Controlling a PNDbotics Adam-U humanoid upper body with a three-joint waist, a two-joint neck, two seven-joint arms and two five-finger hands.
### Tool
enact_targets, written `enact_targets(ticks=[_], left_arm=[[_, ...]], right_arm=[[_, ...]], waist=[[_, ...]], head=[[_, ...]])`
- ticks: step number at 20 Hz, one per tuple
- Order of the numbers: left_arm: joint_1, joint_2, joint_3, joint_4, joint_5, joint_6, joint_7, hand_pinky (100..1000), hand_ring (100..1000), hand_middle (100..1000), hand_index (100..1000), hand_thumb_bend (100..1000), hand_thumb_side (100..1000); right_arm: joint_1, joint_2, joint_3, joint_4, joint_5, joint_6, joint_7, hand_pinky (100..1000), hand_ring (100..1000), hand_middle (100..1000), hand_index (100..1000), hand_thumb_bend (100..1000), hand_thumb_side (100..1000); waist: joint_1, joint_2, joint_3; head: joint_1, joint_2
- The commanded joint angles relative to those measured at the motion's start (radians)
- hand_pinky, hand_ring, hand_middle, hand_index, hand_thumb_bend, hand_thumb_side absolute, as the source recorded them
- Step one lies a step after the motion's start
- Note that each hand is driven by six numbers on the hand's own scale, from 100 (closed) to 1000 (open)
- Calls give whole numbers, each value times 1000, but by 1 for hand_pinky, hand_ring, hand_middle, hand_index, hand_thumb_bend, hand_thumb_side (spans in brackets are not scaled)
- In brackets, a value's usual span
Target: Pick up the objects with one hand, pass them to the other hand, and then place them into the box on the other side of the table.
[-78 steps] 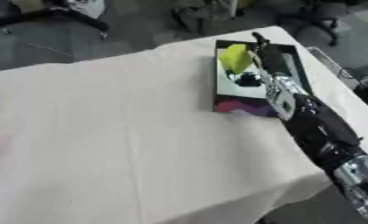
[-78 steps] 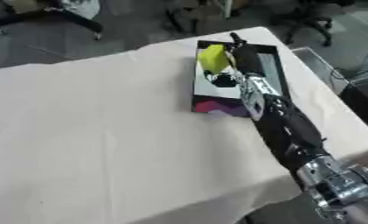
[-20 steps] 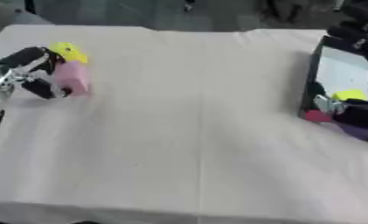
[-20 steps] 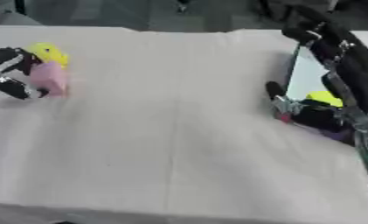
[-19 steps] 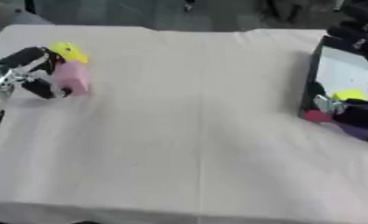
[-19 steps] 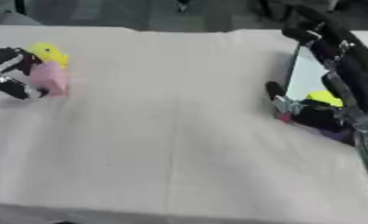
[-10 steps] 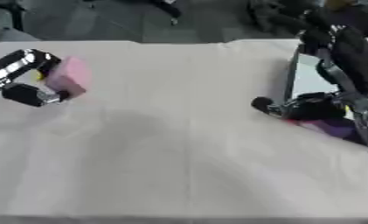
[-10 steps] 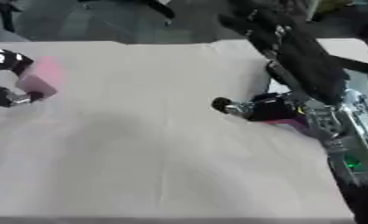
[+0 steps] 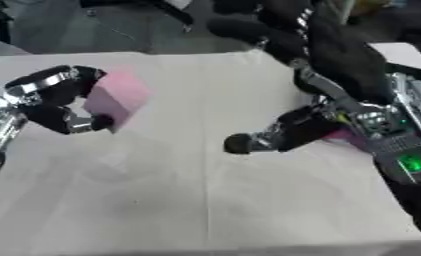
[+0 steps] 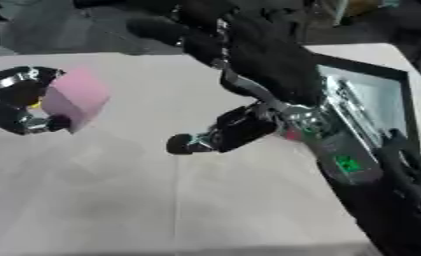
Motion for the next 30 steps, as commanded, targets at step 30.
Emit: enact_targets(ticks=[30], left_arm=[[-155,-72,-174,-41,-127,23,-102,634,540,495,627,381,251]], right_arm=[[-42,113,73,190,48,36,300,928,905,1000,794,623,247]], waist=[[15,-16,19]], head=[[-11,-2]])
